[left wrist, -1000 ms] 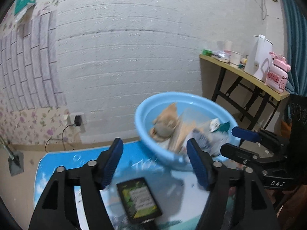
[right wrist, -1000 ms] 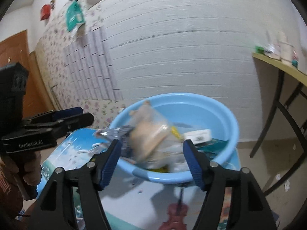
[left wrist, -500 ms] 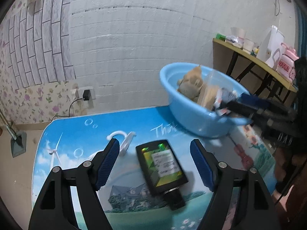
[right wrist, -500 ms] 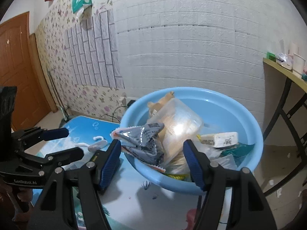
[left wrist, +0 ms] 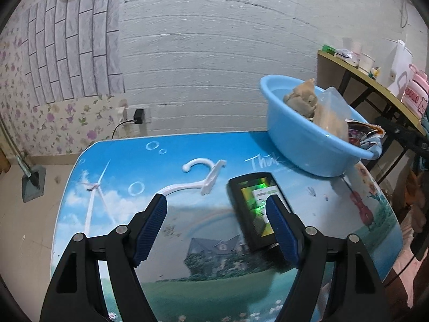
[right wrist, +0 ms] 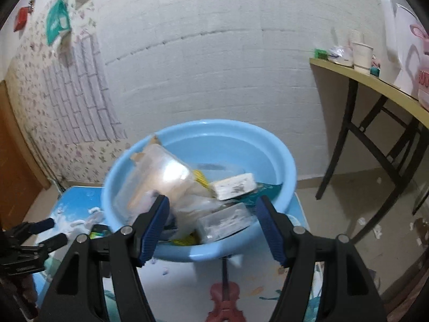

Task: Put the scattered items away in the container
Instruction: 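Grasp the black MENS box with the right tool while the left tool reaches the white hook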

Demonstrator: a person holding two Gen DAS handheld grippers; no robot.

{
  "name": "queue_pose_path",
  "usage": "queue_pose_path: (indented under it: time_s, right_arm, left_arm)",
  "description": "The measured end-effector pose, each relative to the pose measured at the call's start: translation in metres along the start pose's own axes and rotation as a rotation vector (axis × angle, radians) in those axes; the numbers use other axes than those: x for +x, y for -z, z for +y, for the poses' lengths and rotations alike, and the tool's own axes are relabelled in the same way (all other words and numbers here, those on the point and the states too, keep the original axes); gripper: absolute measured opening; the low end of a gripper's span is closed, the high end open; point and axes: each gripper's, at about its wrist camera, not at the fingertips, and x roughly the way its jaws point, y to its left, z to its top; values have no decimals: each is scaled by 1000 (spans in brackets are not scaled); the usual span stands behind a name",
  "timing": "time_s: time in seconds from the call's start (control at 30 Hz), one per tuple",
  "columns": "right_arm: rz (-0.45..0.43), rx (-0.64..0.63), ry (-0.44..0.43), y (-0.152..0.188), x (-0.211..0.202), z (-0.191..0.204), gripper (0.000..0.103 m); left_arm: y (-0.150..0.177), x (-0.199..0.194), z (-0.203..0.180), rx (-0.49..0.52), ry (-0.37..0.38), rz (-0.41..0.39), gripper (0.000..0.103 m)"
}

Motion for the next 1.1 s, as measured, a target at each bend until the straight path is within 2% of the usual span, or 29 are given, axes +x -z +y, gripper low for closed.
queue_pose_path:
  time_s: [0.17,0.3,0.5,0.63,0.77,1.1]
  right_arm:
    - [-33,46,-95,6,-21,24,67]
    - [-46,-14,-158,17,-32,54,67]
    - [78,-108,-261,37,-15,94,67]
    - [166,-147,-264,49,5,110,67]
    - [248,-158,-265,58,27,121,67]
    - [349,-190,-235,68,60,141,67]
  left_arm:
    - [7,-3,12,-18,-24,8,76]
    - [11,-7,21,-14,-44,8,76]
    - [14,-9,30,-3,-60,6,76]
    - [8,-1,37,21,-33,14,76]
    - [-4,15,38,95,-24,22,76]
    - [-24,62,24,287,102,88,76]
